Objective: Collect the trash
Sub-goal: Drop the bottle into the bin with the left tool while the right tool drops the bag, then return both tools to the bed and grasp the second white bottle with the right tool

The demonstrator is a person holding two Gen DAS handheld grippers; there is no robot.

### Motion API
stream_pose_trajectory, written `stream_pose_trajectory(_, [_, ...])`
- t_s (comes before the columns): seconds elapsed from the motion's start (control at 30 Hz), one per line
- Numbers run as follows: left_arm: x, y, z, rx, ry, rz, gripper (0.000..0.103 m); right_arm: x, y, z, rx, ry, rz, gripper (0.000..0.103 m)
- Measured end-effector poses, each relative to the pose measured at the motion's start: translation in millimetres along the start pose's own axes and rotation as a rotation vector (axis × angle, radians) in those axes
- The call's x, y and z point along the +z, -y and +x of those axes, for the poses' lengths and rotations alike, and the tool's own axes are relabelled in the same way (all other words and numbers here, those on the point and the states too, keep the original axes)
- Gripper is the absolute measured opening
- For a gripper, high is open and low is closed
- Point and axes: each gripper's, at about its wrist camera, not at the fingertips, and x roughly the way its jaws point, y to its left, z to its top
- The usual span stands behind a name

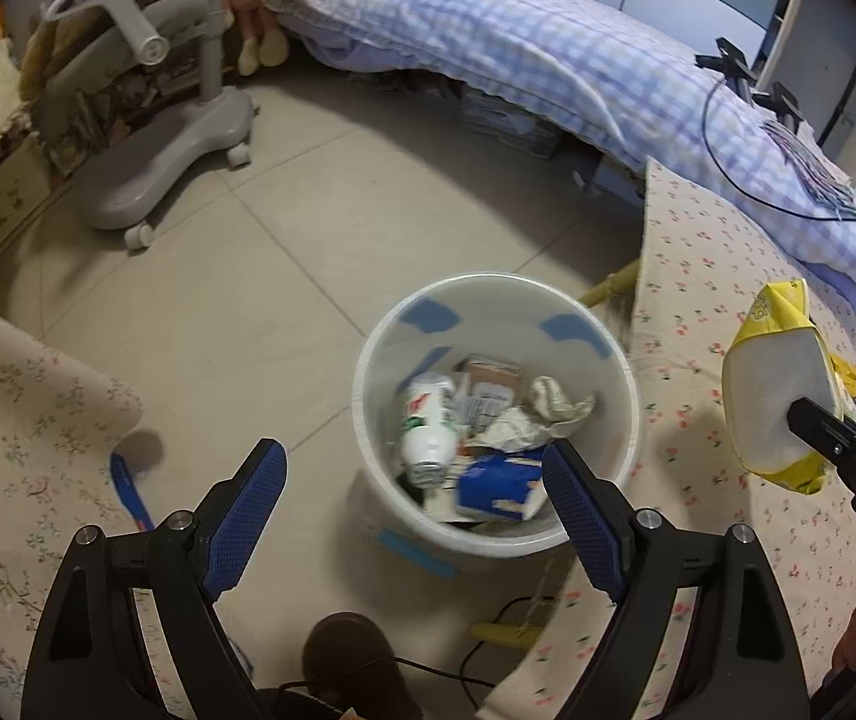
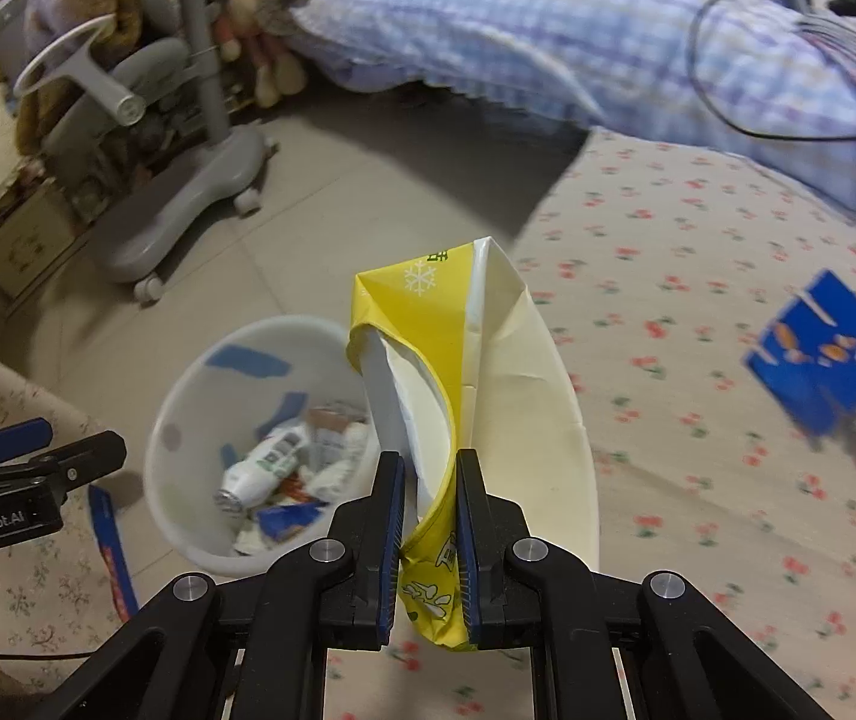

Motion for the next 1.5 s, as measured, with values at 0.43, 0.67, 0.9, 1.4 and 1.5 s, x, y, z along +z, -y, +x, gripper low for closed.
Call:
stream_pose_trajectory(0.43, [-8,-41,-3,0.046,0.002,-0.019,0.089,11,-50,43,0.091,0.014,-0.073,0.015])
stream_pose_trajectory(0.67, [-8,-53,-3,0.045,-0.002,-0.042,0.089,11,-49,41,0.107,0.031,-0.050,0.052])
stream_pose_trajectory(0.9, [-6,-42,-6,0.025,0.001,-0.035,0.089,8,-27,23,0.057,0.044,-0.020,0.057])
stream_pose_trajectory(1.4, [0,38,-12,-0.058,-0.016,0.060,0.089,-7,77,-42,-0.162,0.036,0.081,0.066])
stream_pose_trajectory(1.5, [0,54,-12,-0.068,-0.019,0.081,0.089,-11,105,-53,-0.213,0.018,0.118,0.066])
